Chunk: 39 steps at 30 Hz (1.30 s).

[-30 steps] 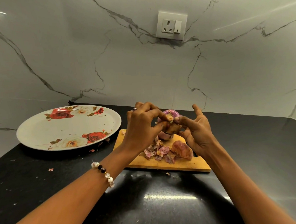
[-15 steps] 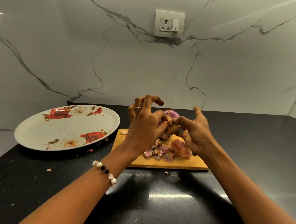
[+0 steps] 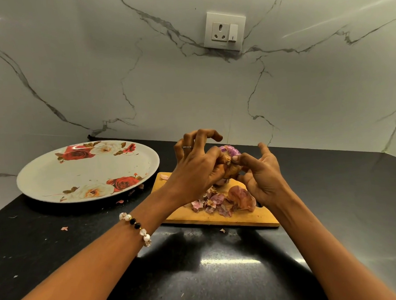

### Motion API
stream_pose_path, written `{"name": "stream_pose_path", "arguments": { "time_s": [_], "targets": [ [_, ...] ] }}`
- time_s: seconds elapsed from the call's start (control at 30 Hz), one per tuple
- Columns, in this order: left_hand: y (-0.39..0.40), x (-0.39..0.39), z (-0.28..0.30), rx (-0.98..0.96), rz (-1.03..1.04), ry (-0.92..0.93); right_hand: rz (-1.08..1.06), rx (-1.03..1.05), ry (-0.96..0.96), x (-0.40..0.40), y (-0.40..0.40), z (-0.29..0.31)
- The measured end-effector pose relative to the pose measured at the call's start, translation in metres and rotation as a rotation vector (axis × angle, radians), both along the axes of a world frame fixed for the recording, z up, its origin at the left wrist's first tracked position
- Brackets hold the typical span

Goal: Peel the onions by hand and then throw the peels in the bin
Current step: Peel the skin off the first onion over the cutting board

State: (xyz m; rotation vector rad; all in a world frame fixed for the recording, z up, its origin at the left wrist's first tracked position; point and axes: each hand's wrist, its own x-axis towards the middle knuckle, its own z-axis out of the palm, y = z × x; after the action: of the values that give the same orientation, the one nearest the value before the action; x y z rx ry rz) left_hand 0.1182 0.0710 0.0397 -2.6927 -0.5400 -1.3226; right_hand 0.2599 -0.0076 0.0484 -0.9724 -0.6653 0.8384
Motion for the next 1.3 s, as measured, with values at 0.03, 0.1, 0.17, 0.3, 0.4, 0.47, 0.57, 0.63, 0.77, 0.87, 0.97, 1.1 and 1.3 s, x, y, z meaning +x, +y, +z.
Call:
{"name": "stream_pose_path", "arguments": {
  "time_s": [0.03,0.1,0.17,0.3,0.4,0.47,0.57,0.63,0.77,0.87,0.97,1.1,1.3],
  "targets": [
    [0.0,0.0,0.0,-0.004,-0.012,0.004,0.008,0.007,0.007,0.001,0.0,0.0],
    [0.0,-0.001,0.001,-0.008,-0.029,0.02,0.016,0.012,0.02,0.002,0.001,-0.001],
    [0.0,-0.001,0.001,-0.014,-0.044,0.03,0.009,0.017,0.04,0.004,0.002,-0.003],
    [-0.001,-0.002,-0.004,-0.008,-0.05,0.024,-0.076,0.038,0.097,0.02,0.0,-0.001],
    [0.002,-0.002,-0.005,-0.014,0.0,-0.06,-0.094,0.04,0.149,0.024,-0.003,0.003],
    [0.003,-0.001,-0.005,-0.054,0.02,-0.129,-0.093,0.031,0.137,0.024,-0.002,0.003],
    [0.003,-0.001,-0.004,-0.055,0.046,-0.161,-0.067,0.021,0.092,0.018,0.0,-0.001],
    [0.002,-0.002,-0.004,-0.036,0.051,-0.153,-0.055,-0.003,0.079,0.015,0.001,-0.003],
    [0.001,-0.002,-0.004,-0.019,0.054,-0.203,-0.025,-0.009,0.039,0.009,0.001,-0.001],
    [0.001,-0.002,-0.003,-0.01,0.063,-0.223,-0.024,-0.017,0.008,0.008,0.0,0.0],
    [-0.001,-0.003,-0.001,-0.016,0.064,-0.214,-0.034,-0.027,-0.016,0.006,0.0,0.0],
    [-0.001,-0.003,0.0,0.02,0.075,-0.167,-0.049,-0.033,-0.009,0.005,0.0,-0.001],
    [0.002,-0.003,0.001,0.046,0.076,-0.103,-0.056,-0.044,-0.006,0.004,-0.002,-0.001]
  ]
}}
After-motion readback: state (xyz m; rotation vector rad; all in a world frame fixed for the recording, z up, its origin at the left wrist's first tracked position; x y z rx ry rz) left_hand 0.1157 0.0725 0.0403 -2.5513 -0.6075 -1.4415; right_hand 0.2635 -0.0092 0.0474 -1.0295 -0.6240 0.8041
